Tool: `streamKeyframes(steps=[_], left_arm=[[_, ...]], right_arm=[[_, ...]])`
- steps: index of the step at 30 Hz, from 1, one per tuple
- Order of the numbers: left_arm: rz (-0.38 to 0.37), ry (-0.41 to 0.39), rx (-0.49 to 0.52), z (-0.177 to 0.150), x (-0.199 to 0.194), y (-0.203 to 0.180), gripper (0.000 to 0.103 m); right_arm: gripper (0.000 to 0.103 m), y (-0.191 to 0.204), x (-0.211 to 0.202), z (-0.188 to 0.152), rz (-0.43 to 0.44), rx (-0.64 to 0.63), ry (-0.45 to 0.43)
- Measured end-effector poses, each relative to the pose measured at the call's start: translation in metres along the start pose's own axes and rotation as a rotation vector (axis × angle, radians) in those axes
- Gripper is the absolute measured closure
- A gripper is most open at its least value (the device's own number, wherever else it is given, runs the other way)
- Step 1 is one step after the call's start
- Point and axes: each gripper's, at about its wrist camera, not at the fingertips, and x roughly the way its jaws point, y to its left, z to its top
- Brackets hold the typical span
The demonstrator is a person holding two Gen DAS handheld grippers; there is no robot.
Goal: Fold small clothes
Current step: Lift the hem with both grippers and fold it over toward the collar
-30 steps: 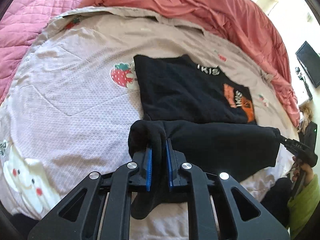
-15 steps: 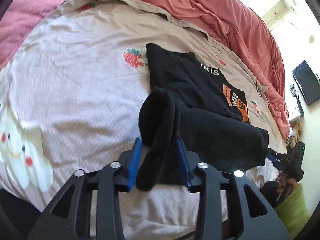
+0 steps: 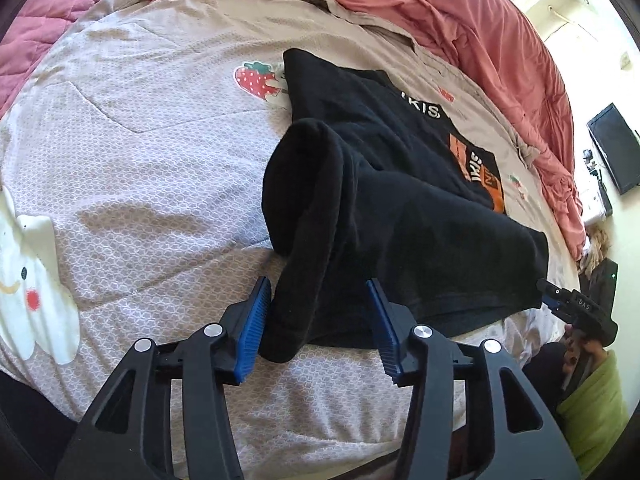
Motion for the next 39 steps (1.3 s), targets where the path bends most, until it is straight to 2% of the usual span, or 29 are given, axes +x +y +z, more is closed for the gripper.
streamKeyframes(steps=[2,3,4,5,7,9,14,18,24,27,32,36,39], left_arm=[[0.01,0.005,0.008,0.001,0.002,-0.001,0.058],[0.017,0.008,0.012,0.001,0.003,-0.002,0.067],[0.019,0.012,0.014,0.001,0.003,-0.002,0.084],[0.019,0.016,0.018,0.0,0.003,-0.003,0.09],[0.018,0.009,0.025,0.001,0.002,-0.005,0.092],[0.02,0.001,0.039,0.001,-0.002,-0.008,0.094],[-0.016,-0.057,0.037,0.01,-0.02,-0.013,0.095],[-0.08,-0.093,-0.012,0.028,-0.03,-0.011,0.095],[-0.063,-0.127,-0.063,0.067,-0.027,-0.014,0.095],[-0.051,-0.141,-0.086,0.088,-0.022,-0.017,0.095],[-0.027,-0.159,-0.148,0.125,-0.011,-0.015,0.095],[-0.019,-0.156,-0.21,0.151,0.004,-0.009,0.095],[0.011,-0.15,-0.219,0.164,0.021,-0.006,0.095]], right_arm=[[0.059,0.003,0.003,-0.001,-0.004,-0.015,0.012],[0.059,0.005,0.005,-0.002,-0.003,-0.024,0.023],[0.059,0.006,0.007,-0.002,0.002,-0.033,0.036],[0.059,0.007,0.009,-0.003,0.004,-0.038,0.044],[0.066,0.009,0.013,-0.004,-0.009,-0.051,0.063],[0.087,0.011,0.014,-0.005,-0.006,-0.06,0.074],[0.097,0.015,0.002,-0.004,0.051,-0.073,0.026],[0.098,0.013,-0.014,0.009,0.184,-0.059,-0.069],[0.098,0.011,-0.013,0.051,0.279,-0.03,-0.156],[0.098,0.021,-0.01,0.075,0.294,-0.063,-0.199],[0.098,0.027,0.004,0.118,0.272,-0.091,-0.249],[0.098,0.017,0.019,0.144,0.275,-0.047,-0.283],[0.098,0.003,0.035,0.154,0.261,-0.002,-0.297]])
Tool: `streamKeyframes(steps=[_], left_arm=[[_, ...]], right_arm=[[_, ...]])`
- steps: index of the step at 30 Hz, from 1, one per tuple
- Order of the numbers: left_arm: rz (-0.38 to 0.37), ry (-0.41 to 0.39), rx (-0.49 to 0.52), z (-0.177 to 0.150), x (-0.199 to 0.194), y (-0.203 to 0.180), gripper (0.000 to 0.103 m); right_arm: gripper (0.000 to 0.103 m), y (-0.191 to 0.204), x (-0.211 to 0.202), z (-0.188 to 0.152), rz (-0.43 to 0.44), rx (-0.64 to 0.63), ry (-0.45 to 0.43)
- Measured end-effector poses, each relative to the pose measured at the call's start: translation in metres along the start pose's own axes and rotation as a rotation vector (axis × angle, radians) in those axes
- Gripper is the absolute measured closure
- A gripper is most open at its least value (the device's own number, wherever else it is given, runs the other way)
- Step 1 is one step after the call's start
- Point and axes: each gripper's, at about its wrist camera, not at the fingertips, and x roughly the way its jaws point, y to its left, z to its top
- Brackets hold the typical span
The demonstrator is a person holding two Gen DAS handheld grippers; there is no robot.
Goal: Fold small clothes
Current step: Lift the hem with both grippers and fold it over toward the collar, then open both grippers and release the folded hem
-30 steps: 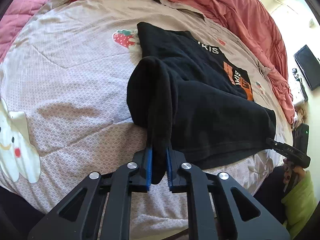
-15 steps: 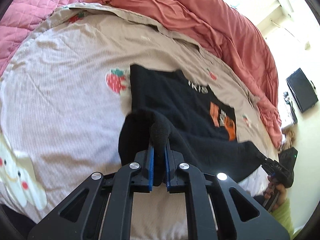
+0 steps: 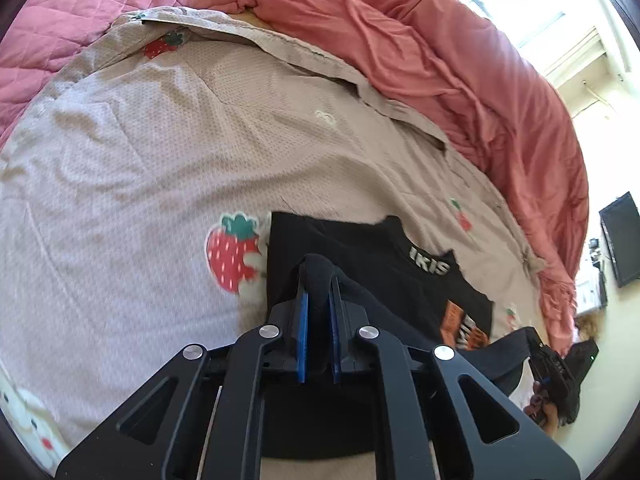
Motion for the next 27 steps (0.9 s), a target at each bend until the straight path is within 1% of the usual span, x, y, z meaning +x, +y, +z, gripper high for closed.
streamKeyframes(steps=[2,3,5,6,7,10,11,12,13,15,17,20,22,23,25,27], left_arm=[[0.014,0.017,-0.03,0.003,0.018,0.004,0.095],[0.016,0.022,-0.041,0.004,0.024,0.007,0.095],[0.03,0.035,-0.067,0.003,0.038,0.014,0.092],[0.03,0.031,-0.08,0.002,0.042,0.017,0.091],[0.014,0.022,-0.101,0.002,0.043,0.02,0.09],[-0.007,-0.006,-0.133,0.004,0.038,0.026,0.087],[-0.005,-0.018,-0.136,0.004,0.034,0.027,0.087],[-0.002,-0.039,-0.139,0.005,0.028,0.028,0.087],[-0.003,-0.062,-0.145,0.006,0.021,0.03,0.087],[-0.006,-0.095,-0.15,0.007,0.008,0.03,0.087],[0.009,-0.142,-0.119,0.004,-0.013,0.026,0.087],[-0.002,-0.172,-0.087,-0.012,-0.034,0.021,0.085],[-0.003,-0.158,-0.064,-0.028,-0.038,0.017,0.081],[-0.011,-0.127,-0.045,-0.039,-0.036,0.013,0.081],[-0.025,-0.087,-0.019,-0.055,-0.028,0.005,0.08],[-0.029,-0.046,0.022,-0.069,-0.016,-0.006,0.08]], right_arm=[[0.098,-0.011,0.007,-0.001,0.0,0.031,0.007],[0.098,-0.017,0.012,-0.002,-0.021,0.036,0.014],[0.098,-0.028,0.018,-0.005,-0.037,0.053,0.037],[0.098,-0.033,0.021,-0.005,-0.039,0.076,0.049],[0.097,-0.035,0.021,-0.006,-0.03,0.084,0.051],[0.095,-0.029,0.024,-0.006,-0.067,0.021,0.054],[0.088,-0.027,0.024,-0.006,-0.08,0.001,0.053],[0.062,-0.025,0.022,-0.005,-0.119,-0.012,0.033],[0.053,-0.025,0.018,-0.004,-0.137,-0.017,0.01],[0.052,-0.028,0.008,0.002,-0.131,0.0,-0.029],[0.052,-0.032,-0.002,0.008,-0.122,0.025,-0.054],[0.052,-0.033,-0.011,0.015,-0.139,0.021,-0.043],[0.05,-0.028,-0.017,0.019,-0.179,-0.021,-0.052],[0.047,-0.027,-0.017,0.02,-0.189,-0.035,-0.051],[0.045,-0.024,-0.016,0.02,-0.215,-0.068,-0.029],[0.042,-0.022,-0.011,0.018,-0.222,-0.095,0.004]])
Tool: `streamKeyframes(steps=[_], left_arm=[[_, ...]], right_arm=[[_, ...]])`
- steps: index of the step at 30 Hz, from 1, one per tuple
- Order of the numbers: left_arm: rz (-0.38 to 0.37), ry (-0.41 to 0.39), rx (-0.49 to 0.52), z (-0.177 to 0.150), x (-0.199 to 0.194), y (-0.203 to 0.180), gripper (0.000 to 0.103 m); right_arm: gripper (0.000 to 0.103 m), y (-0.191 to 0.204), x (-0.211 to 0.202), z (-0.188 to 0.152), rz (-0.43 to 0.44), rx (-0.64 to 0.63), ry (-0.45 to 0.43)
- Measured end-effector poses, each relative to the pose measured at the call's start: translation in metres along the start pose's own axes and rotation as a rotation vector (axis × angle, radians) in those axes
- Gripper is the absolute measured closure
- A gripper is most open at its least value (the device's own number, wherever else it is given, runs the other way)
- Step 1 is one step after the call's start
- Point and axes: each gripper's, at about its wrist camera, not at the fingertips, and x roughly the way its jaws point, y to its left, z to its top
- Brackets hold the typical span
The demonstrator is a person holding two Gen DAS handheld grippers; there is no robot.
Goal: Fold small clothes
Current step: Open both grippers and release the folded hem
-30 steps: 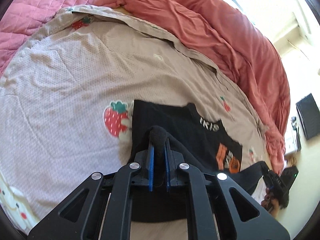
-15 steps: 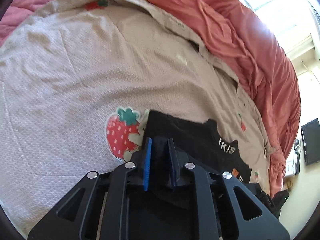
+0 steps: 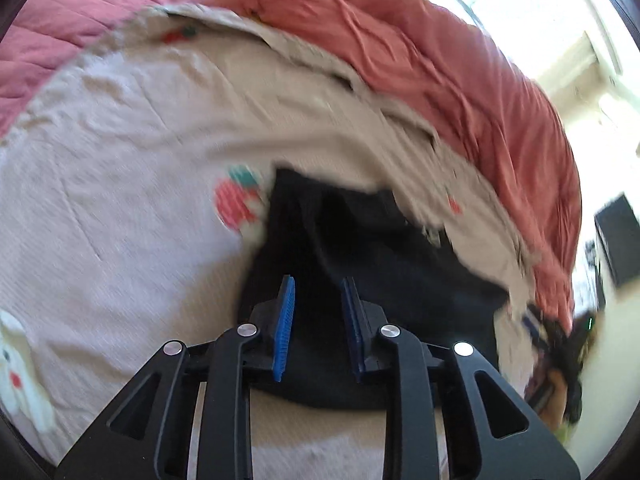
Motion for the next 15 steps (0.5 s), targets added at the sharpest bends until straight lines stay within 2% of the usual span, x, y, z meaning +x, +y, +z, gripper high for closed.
streamKeyframes(steps=[2,9,12,15], left_arm=[[0.007,0.059,0.063,-0.012,0.017,-0.018,0.079],[-0.005,0.14,0.234,-0.028,0.058,-0.076,0.068],[0.011,0.177,0.288,-0.023,0.08,-0.097,0.052],[0.016,0.186,0.292,-0.008,0.098,-0.109,0.046]], right_arm=[[0.039,0.002,0.005,-0.003,-0.012,-0.008,0.028],[0.034,0.012,0.024,-0.013,-0.007,-0.043,0.097],[0.034,0.017,0.027,-0.016,-0.003,-0.056,0.11],[0.033,0.018,0.026,-0.016,-0.002,-0.063,0.108]])
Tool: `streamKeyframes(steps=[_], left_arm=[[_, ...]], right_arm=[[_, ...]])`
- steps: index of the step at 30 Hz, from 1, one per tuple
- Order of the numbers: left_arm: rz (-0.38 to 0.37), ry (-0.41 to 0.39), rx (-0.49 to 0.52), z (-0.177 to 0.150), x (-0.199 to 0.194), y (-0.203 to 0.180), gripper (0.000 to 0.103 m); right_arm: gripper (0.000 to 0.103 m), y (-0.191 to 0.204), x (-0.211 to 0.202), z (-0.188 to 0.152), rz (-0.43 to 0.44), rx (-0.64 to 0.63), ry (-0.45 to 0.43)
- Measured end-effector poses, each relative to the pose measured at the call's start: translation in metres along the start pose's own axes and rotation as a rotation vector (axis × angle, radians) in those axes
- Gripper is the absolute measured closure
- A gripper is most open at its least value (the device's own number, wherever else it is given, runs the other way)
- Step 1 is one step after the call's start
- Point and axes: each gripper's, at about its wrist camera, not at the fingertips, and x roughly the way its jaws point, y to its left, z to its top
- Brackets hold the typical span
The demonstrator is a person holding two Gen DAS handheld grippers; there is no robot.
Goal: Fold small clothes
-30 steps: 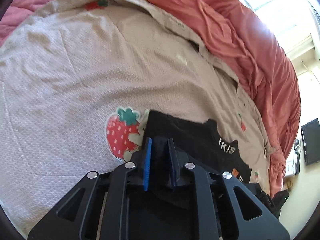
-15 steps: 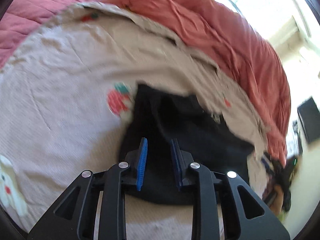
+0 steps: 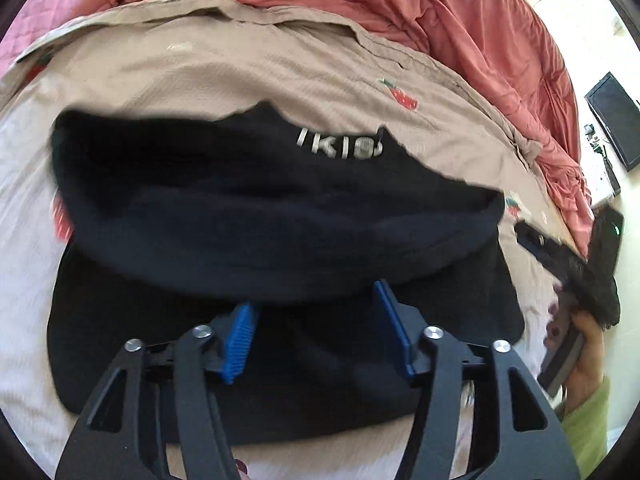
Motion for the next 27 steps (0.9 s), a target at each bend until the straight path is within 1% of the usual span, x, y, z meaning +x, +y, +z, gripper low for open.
streamKeyframes(steps=[1,3,4,5,6,9,10,11,13,15,18,20,22,24,27], left_arm=[[-0.007,-0.014,0.001,0.014,0.001,-0.002,0.046],[-0.013,-0.073,-0.012,0.037,-0.007,-0.005,0.046],[-0.027,-0.114,-0.025,0.048,-0.014,-0.004,0.044],[-0.036,-0.175,-0.039,0.059,-0.026,-0.002,0.039],[-0.023,-0.212,-0.044,0.066,-0.035,-0.001,0.03],[0.016,-0.253,-0.043,0.072,-0.052,0.006,0.028],[0.026,-0.261,-0.04,0.071,-0.055,0.009,0.028],[0.065,-0.27,-0.043,0.065,-0.059,0.018,0.028],[0.104,-0.262,-0.067,0.057,-0.059,0.032,0.021],[0.146,-0.235,-0.115,0.044,-0.056,0.058,0.021],[0.197,-0.226,-0.178,0.034,-0.056,0.093,0.021],[0.219,-0.229,-0.219,0.031,-0.056,0.115,0.02],[0.243,-0.233,-0.233,0.031,-0.056,0.131,0.018],[0.258,-0.234,-0.228,0.036,-0.053,0.138,0.018],[0.244,-0.227,-0.205,0.045,-0.047,0.138,0.018]], right_arm=[[0.033,0.0,-0.001,0.0,0.0,0.001,-0.002],[0.033,-0.002,-0.001,0.0,0.004,0.007,-0.004],[0.033,-0.002,-0.002,0.0,0.005,0.009,-0.004],[0.033,-0.002,-0.002,0.0,0.005,0.01,-0.006],[0.033,-0.002,-0.002,0.001,0.007,0.009,-0.011],[0.033,0.0,-0.002,0.0,0.006,-0.004,-0.017],[0.033,0.001,-0.002,0.0,0.006,-0.007,-0.016],[0.033,0.001,-0.001,0.0,0.005,-0.009,-0.014],[0.031,0.004,0.0,0.0,0.004,-0.011,-0.011],[0.03,0.007,0.001,0.0,0.001,-0.02,-0.015],[0.03,0.012,0.005,-0.002,-0.005,-0.04,-0.018],[0.03,0.016,0.009,-0.004,-0.011,-0.055,-0.009],[0.03,0.02,0.014,-0.005,-0.024,-0.075,-0.006],[0.03,0.023,0.016,-0.005,-0.028,-0.091,-0.004],[0.03,0.025,0.018,-0.002,-0.032,-0.102,-0.017]])
